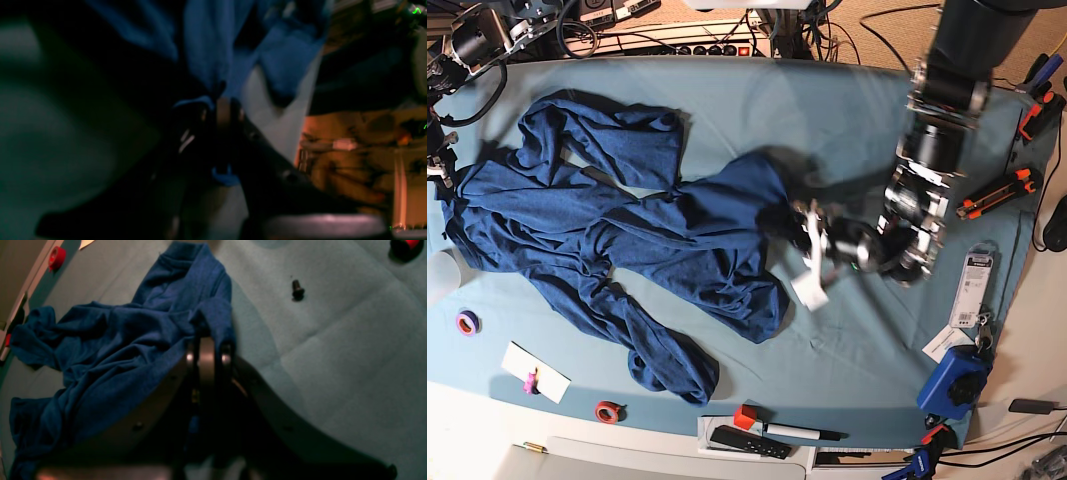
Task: Layout the t-shirt on the table in an organized manner, then fold the t-shirt properly
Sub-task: 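Pull the held fabric with the left gripper toward the left arm's side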
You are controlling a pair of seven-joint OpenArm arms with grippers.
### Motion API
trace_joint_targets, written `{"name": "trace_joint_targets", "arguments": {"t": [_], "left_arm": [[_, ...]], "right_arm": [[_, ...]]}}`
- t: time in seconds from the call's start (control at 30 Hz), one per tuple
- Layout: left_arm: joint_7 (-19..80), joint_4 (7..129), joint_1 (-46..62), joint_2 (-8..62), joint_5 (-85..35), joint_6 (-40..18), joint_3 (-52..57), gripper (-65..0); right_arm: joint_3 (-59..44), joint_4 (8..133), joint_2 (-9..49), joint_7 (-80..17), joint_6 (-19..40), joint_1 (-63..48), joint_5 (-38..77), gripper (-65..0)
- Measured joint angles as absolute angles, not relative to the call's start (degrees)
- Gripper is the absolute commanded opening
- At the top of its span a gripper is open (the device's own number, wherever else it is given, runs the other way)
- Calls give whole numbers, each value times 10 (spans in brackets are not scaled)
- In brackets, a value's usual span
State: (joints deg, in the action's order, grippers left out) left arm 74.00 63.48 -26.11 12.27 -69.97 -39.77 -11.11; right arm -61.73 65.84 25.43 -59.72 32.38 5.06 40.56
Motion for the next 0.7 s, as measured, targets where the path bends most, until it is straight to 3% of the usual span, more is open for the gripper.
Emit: {"name": "trace_joint_targets", "arguments": {"t": [0.27, 0.7], "left_arm": [[810, 821, -253, 193, -827, -399, -78, -650], [812, 1219, -144, 243, -835, -400, -51, -650]], "right_arm": [[-617, 658, 254, -597, 324, 50, 406, -650], [-617, 658, 254, -597, 324, 48, 405, -650]]}}
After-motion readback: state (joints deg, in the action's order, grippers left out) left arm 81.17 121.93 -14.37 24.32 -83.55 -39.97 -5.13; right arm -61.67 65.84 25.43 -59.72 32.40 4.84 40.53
